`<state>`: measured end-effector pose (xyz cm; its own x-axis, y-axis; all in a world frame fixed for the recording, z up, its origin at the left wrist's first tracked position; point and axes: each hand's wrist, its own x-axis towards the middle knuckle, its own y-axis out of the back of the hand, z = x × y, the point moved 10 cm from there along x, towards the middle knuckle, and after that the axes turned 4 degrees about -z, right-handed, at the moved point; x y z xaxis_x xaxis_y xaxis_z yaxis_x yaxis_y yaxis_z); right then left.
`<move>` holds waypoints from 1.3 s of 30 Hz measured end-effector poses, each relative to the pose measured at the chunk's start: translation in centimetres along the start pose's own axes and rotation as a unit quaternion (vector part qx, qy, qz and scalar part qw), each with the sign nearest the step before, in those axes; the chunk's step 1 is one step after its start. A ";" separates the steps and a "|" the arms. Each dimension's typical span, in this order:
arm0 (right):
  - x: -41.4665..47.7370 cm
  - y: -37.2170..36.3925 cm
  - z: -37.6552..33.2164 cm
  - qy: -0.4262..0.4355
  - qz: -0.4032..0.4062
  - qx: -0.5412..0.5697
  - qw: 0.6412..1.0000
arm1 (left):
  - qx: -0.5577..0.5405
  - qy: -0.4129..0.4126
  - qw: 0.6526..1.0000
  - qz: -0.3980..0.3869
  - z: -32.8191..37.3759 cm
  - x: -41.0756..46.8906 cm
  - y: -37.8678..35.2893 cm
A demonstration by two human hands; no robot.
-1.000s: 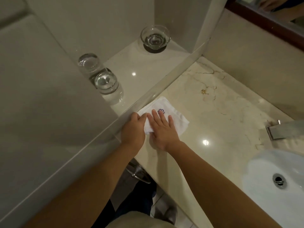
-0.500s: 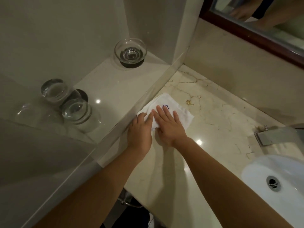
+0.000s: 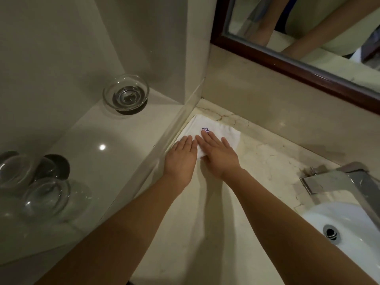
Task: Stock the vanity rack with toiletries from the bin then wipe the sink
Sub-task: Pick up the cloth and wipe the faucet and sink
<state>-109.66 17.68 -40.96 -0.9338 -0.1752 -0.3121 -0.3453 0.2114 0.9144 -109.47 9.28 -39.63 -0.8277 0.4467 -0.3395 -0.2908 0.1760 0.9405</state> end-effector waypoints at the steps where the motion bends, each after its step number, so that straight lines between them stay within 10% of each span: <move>1: 0.6 0.2 0.4 -0.003 -0.001 0.002 1.000 | -0.002 -0.003 1.000 0.000 0.0 0.8 0.2; 21: 7.9 3.5 5.6 -0.022 -0.008 0.127 0.992 | -0.082 -0.003 0.996 0.017 -0.2 9.5 3.4; 39: -8.1 0.6 14.2 -0.154 0.018 0.158 0.975 | -0.106 -0.132 0.985 0.019 14.0 2.6 2.8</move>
<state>-103.65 32.94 -41.53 -0.9132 0.1247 -0.3879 -0.2774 0.5069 0.8162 -105.72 23.28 -38.11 -0.6947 0.6670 -0.2694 -0.3783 -0.0202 0.9254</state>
